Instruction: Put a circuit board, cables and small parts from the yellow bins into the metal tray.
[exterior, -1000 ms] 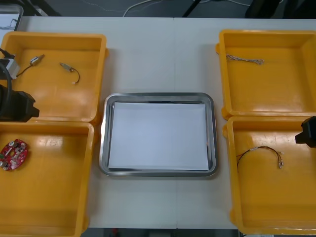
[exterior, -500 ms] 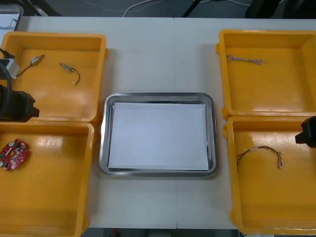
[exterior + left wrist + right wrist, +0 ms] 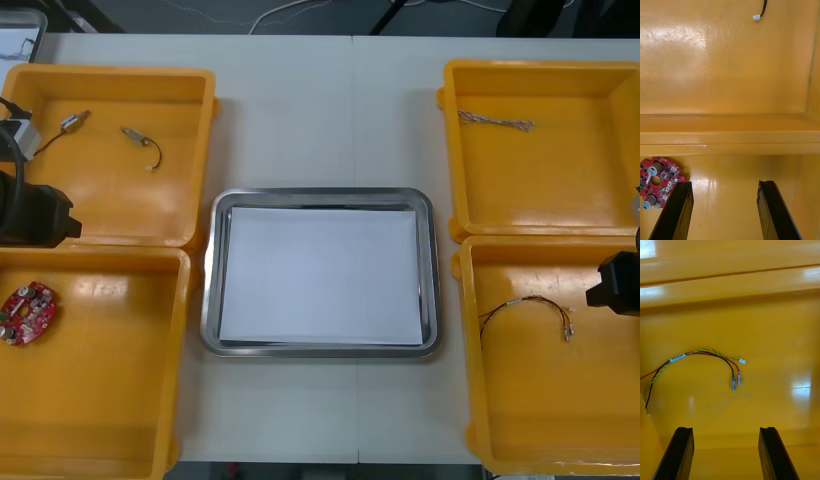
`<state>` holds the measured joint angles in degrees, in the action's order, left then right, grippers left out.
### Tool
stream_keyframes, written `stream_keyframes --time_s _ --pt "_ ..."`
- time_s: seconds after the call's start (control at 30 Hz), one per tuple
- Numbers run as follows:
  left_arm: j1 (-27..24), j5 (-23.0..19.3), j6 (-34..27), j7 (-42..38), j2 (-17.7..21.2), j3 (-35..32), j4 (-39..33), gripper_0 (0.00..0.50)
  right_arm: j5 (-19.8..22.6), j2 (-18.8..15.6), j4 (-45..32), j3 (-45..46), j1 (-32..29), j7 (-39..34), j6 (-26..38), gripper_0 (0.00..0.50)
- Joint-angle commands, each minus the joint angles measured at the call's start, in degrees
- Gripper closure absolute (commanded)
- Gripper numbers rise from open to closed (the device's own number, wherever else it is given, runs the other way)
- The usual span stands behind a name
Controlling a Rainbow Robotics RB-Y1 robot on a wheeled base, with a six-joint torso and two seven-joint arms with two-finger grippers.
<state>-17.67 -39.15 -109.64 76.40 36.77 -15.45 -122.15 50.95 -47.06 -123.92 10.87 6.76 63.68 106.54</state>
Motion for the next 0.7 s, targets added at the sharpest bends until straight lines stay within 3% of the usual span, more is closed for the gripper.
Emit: stream_keyframes --time_s 0.03,0.23,0.37,0.7 --pt "-1.05 -1.28 -0.36 0.68 0.76 -1.69 -1.25 0.0 -1.29 -1.11 -0.71 -3.93 -0.7 7.16 -3.35 0.0" --pt "0.79 -1.19 -0.36 -1.08 3.31 -1.78 -0.81 0.0 -2.52 -1.72 1.75 -5.95 -0.7 13.57 -7.04 0.0" --pt "4.04 -1.28 -0.36 -6.36 4.19 -2.57 -1.16 0.0 -1.99 -1.72 4.92 -6.56 -0.7 20.34 -9.94 0.0" --pt "15.38 -1.54 -0.36 -12.24 2.25 -14.88 -1.95 0.0 -1.64 -1.72 10.19 -7.79 -1.32 35.63 -14.6 0.0"
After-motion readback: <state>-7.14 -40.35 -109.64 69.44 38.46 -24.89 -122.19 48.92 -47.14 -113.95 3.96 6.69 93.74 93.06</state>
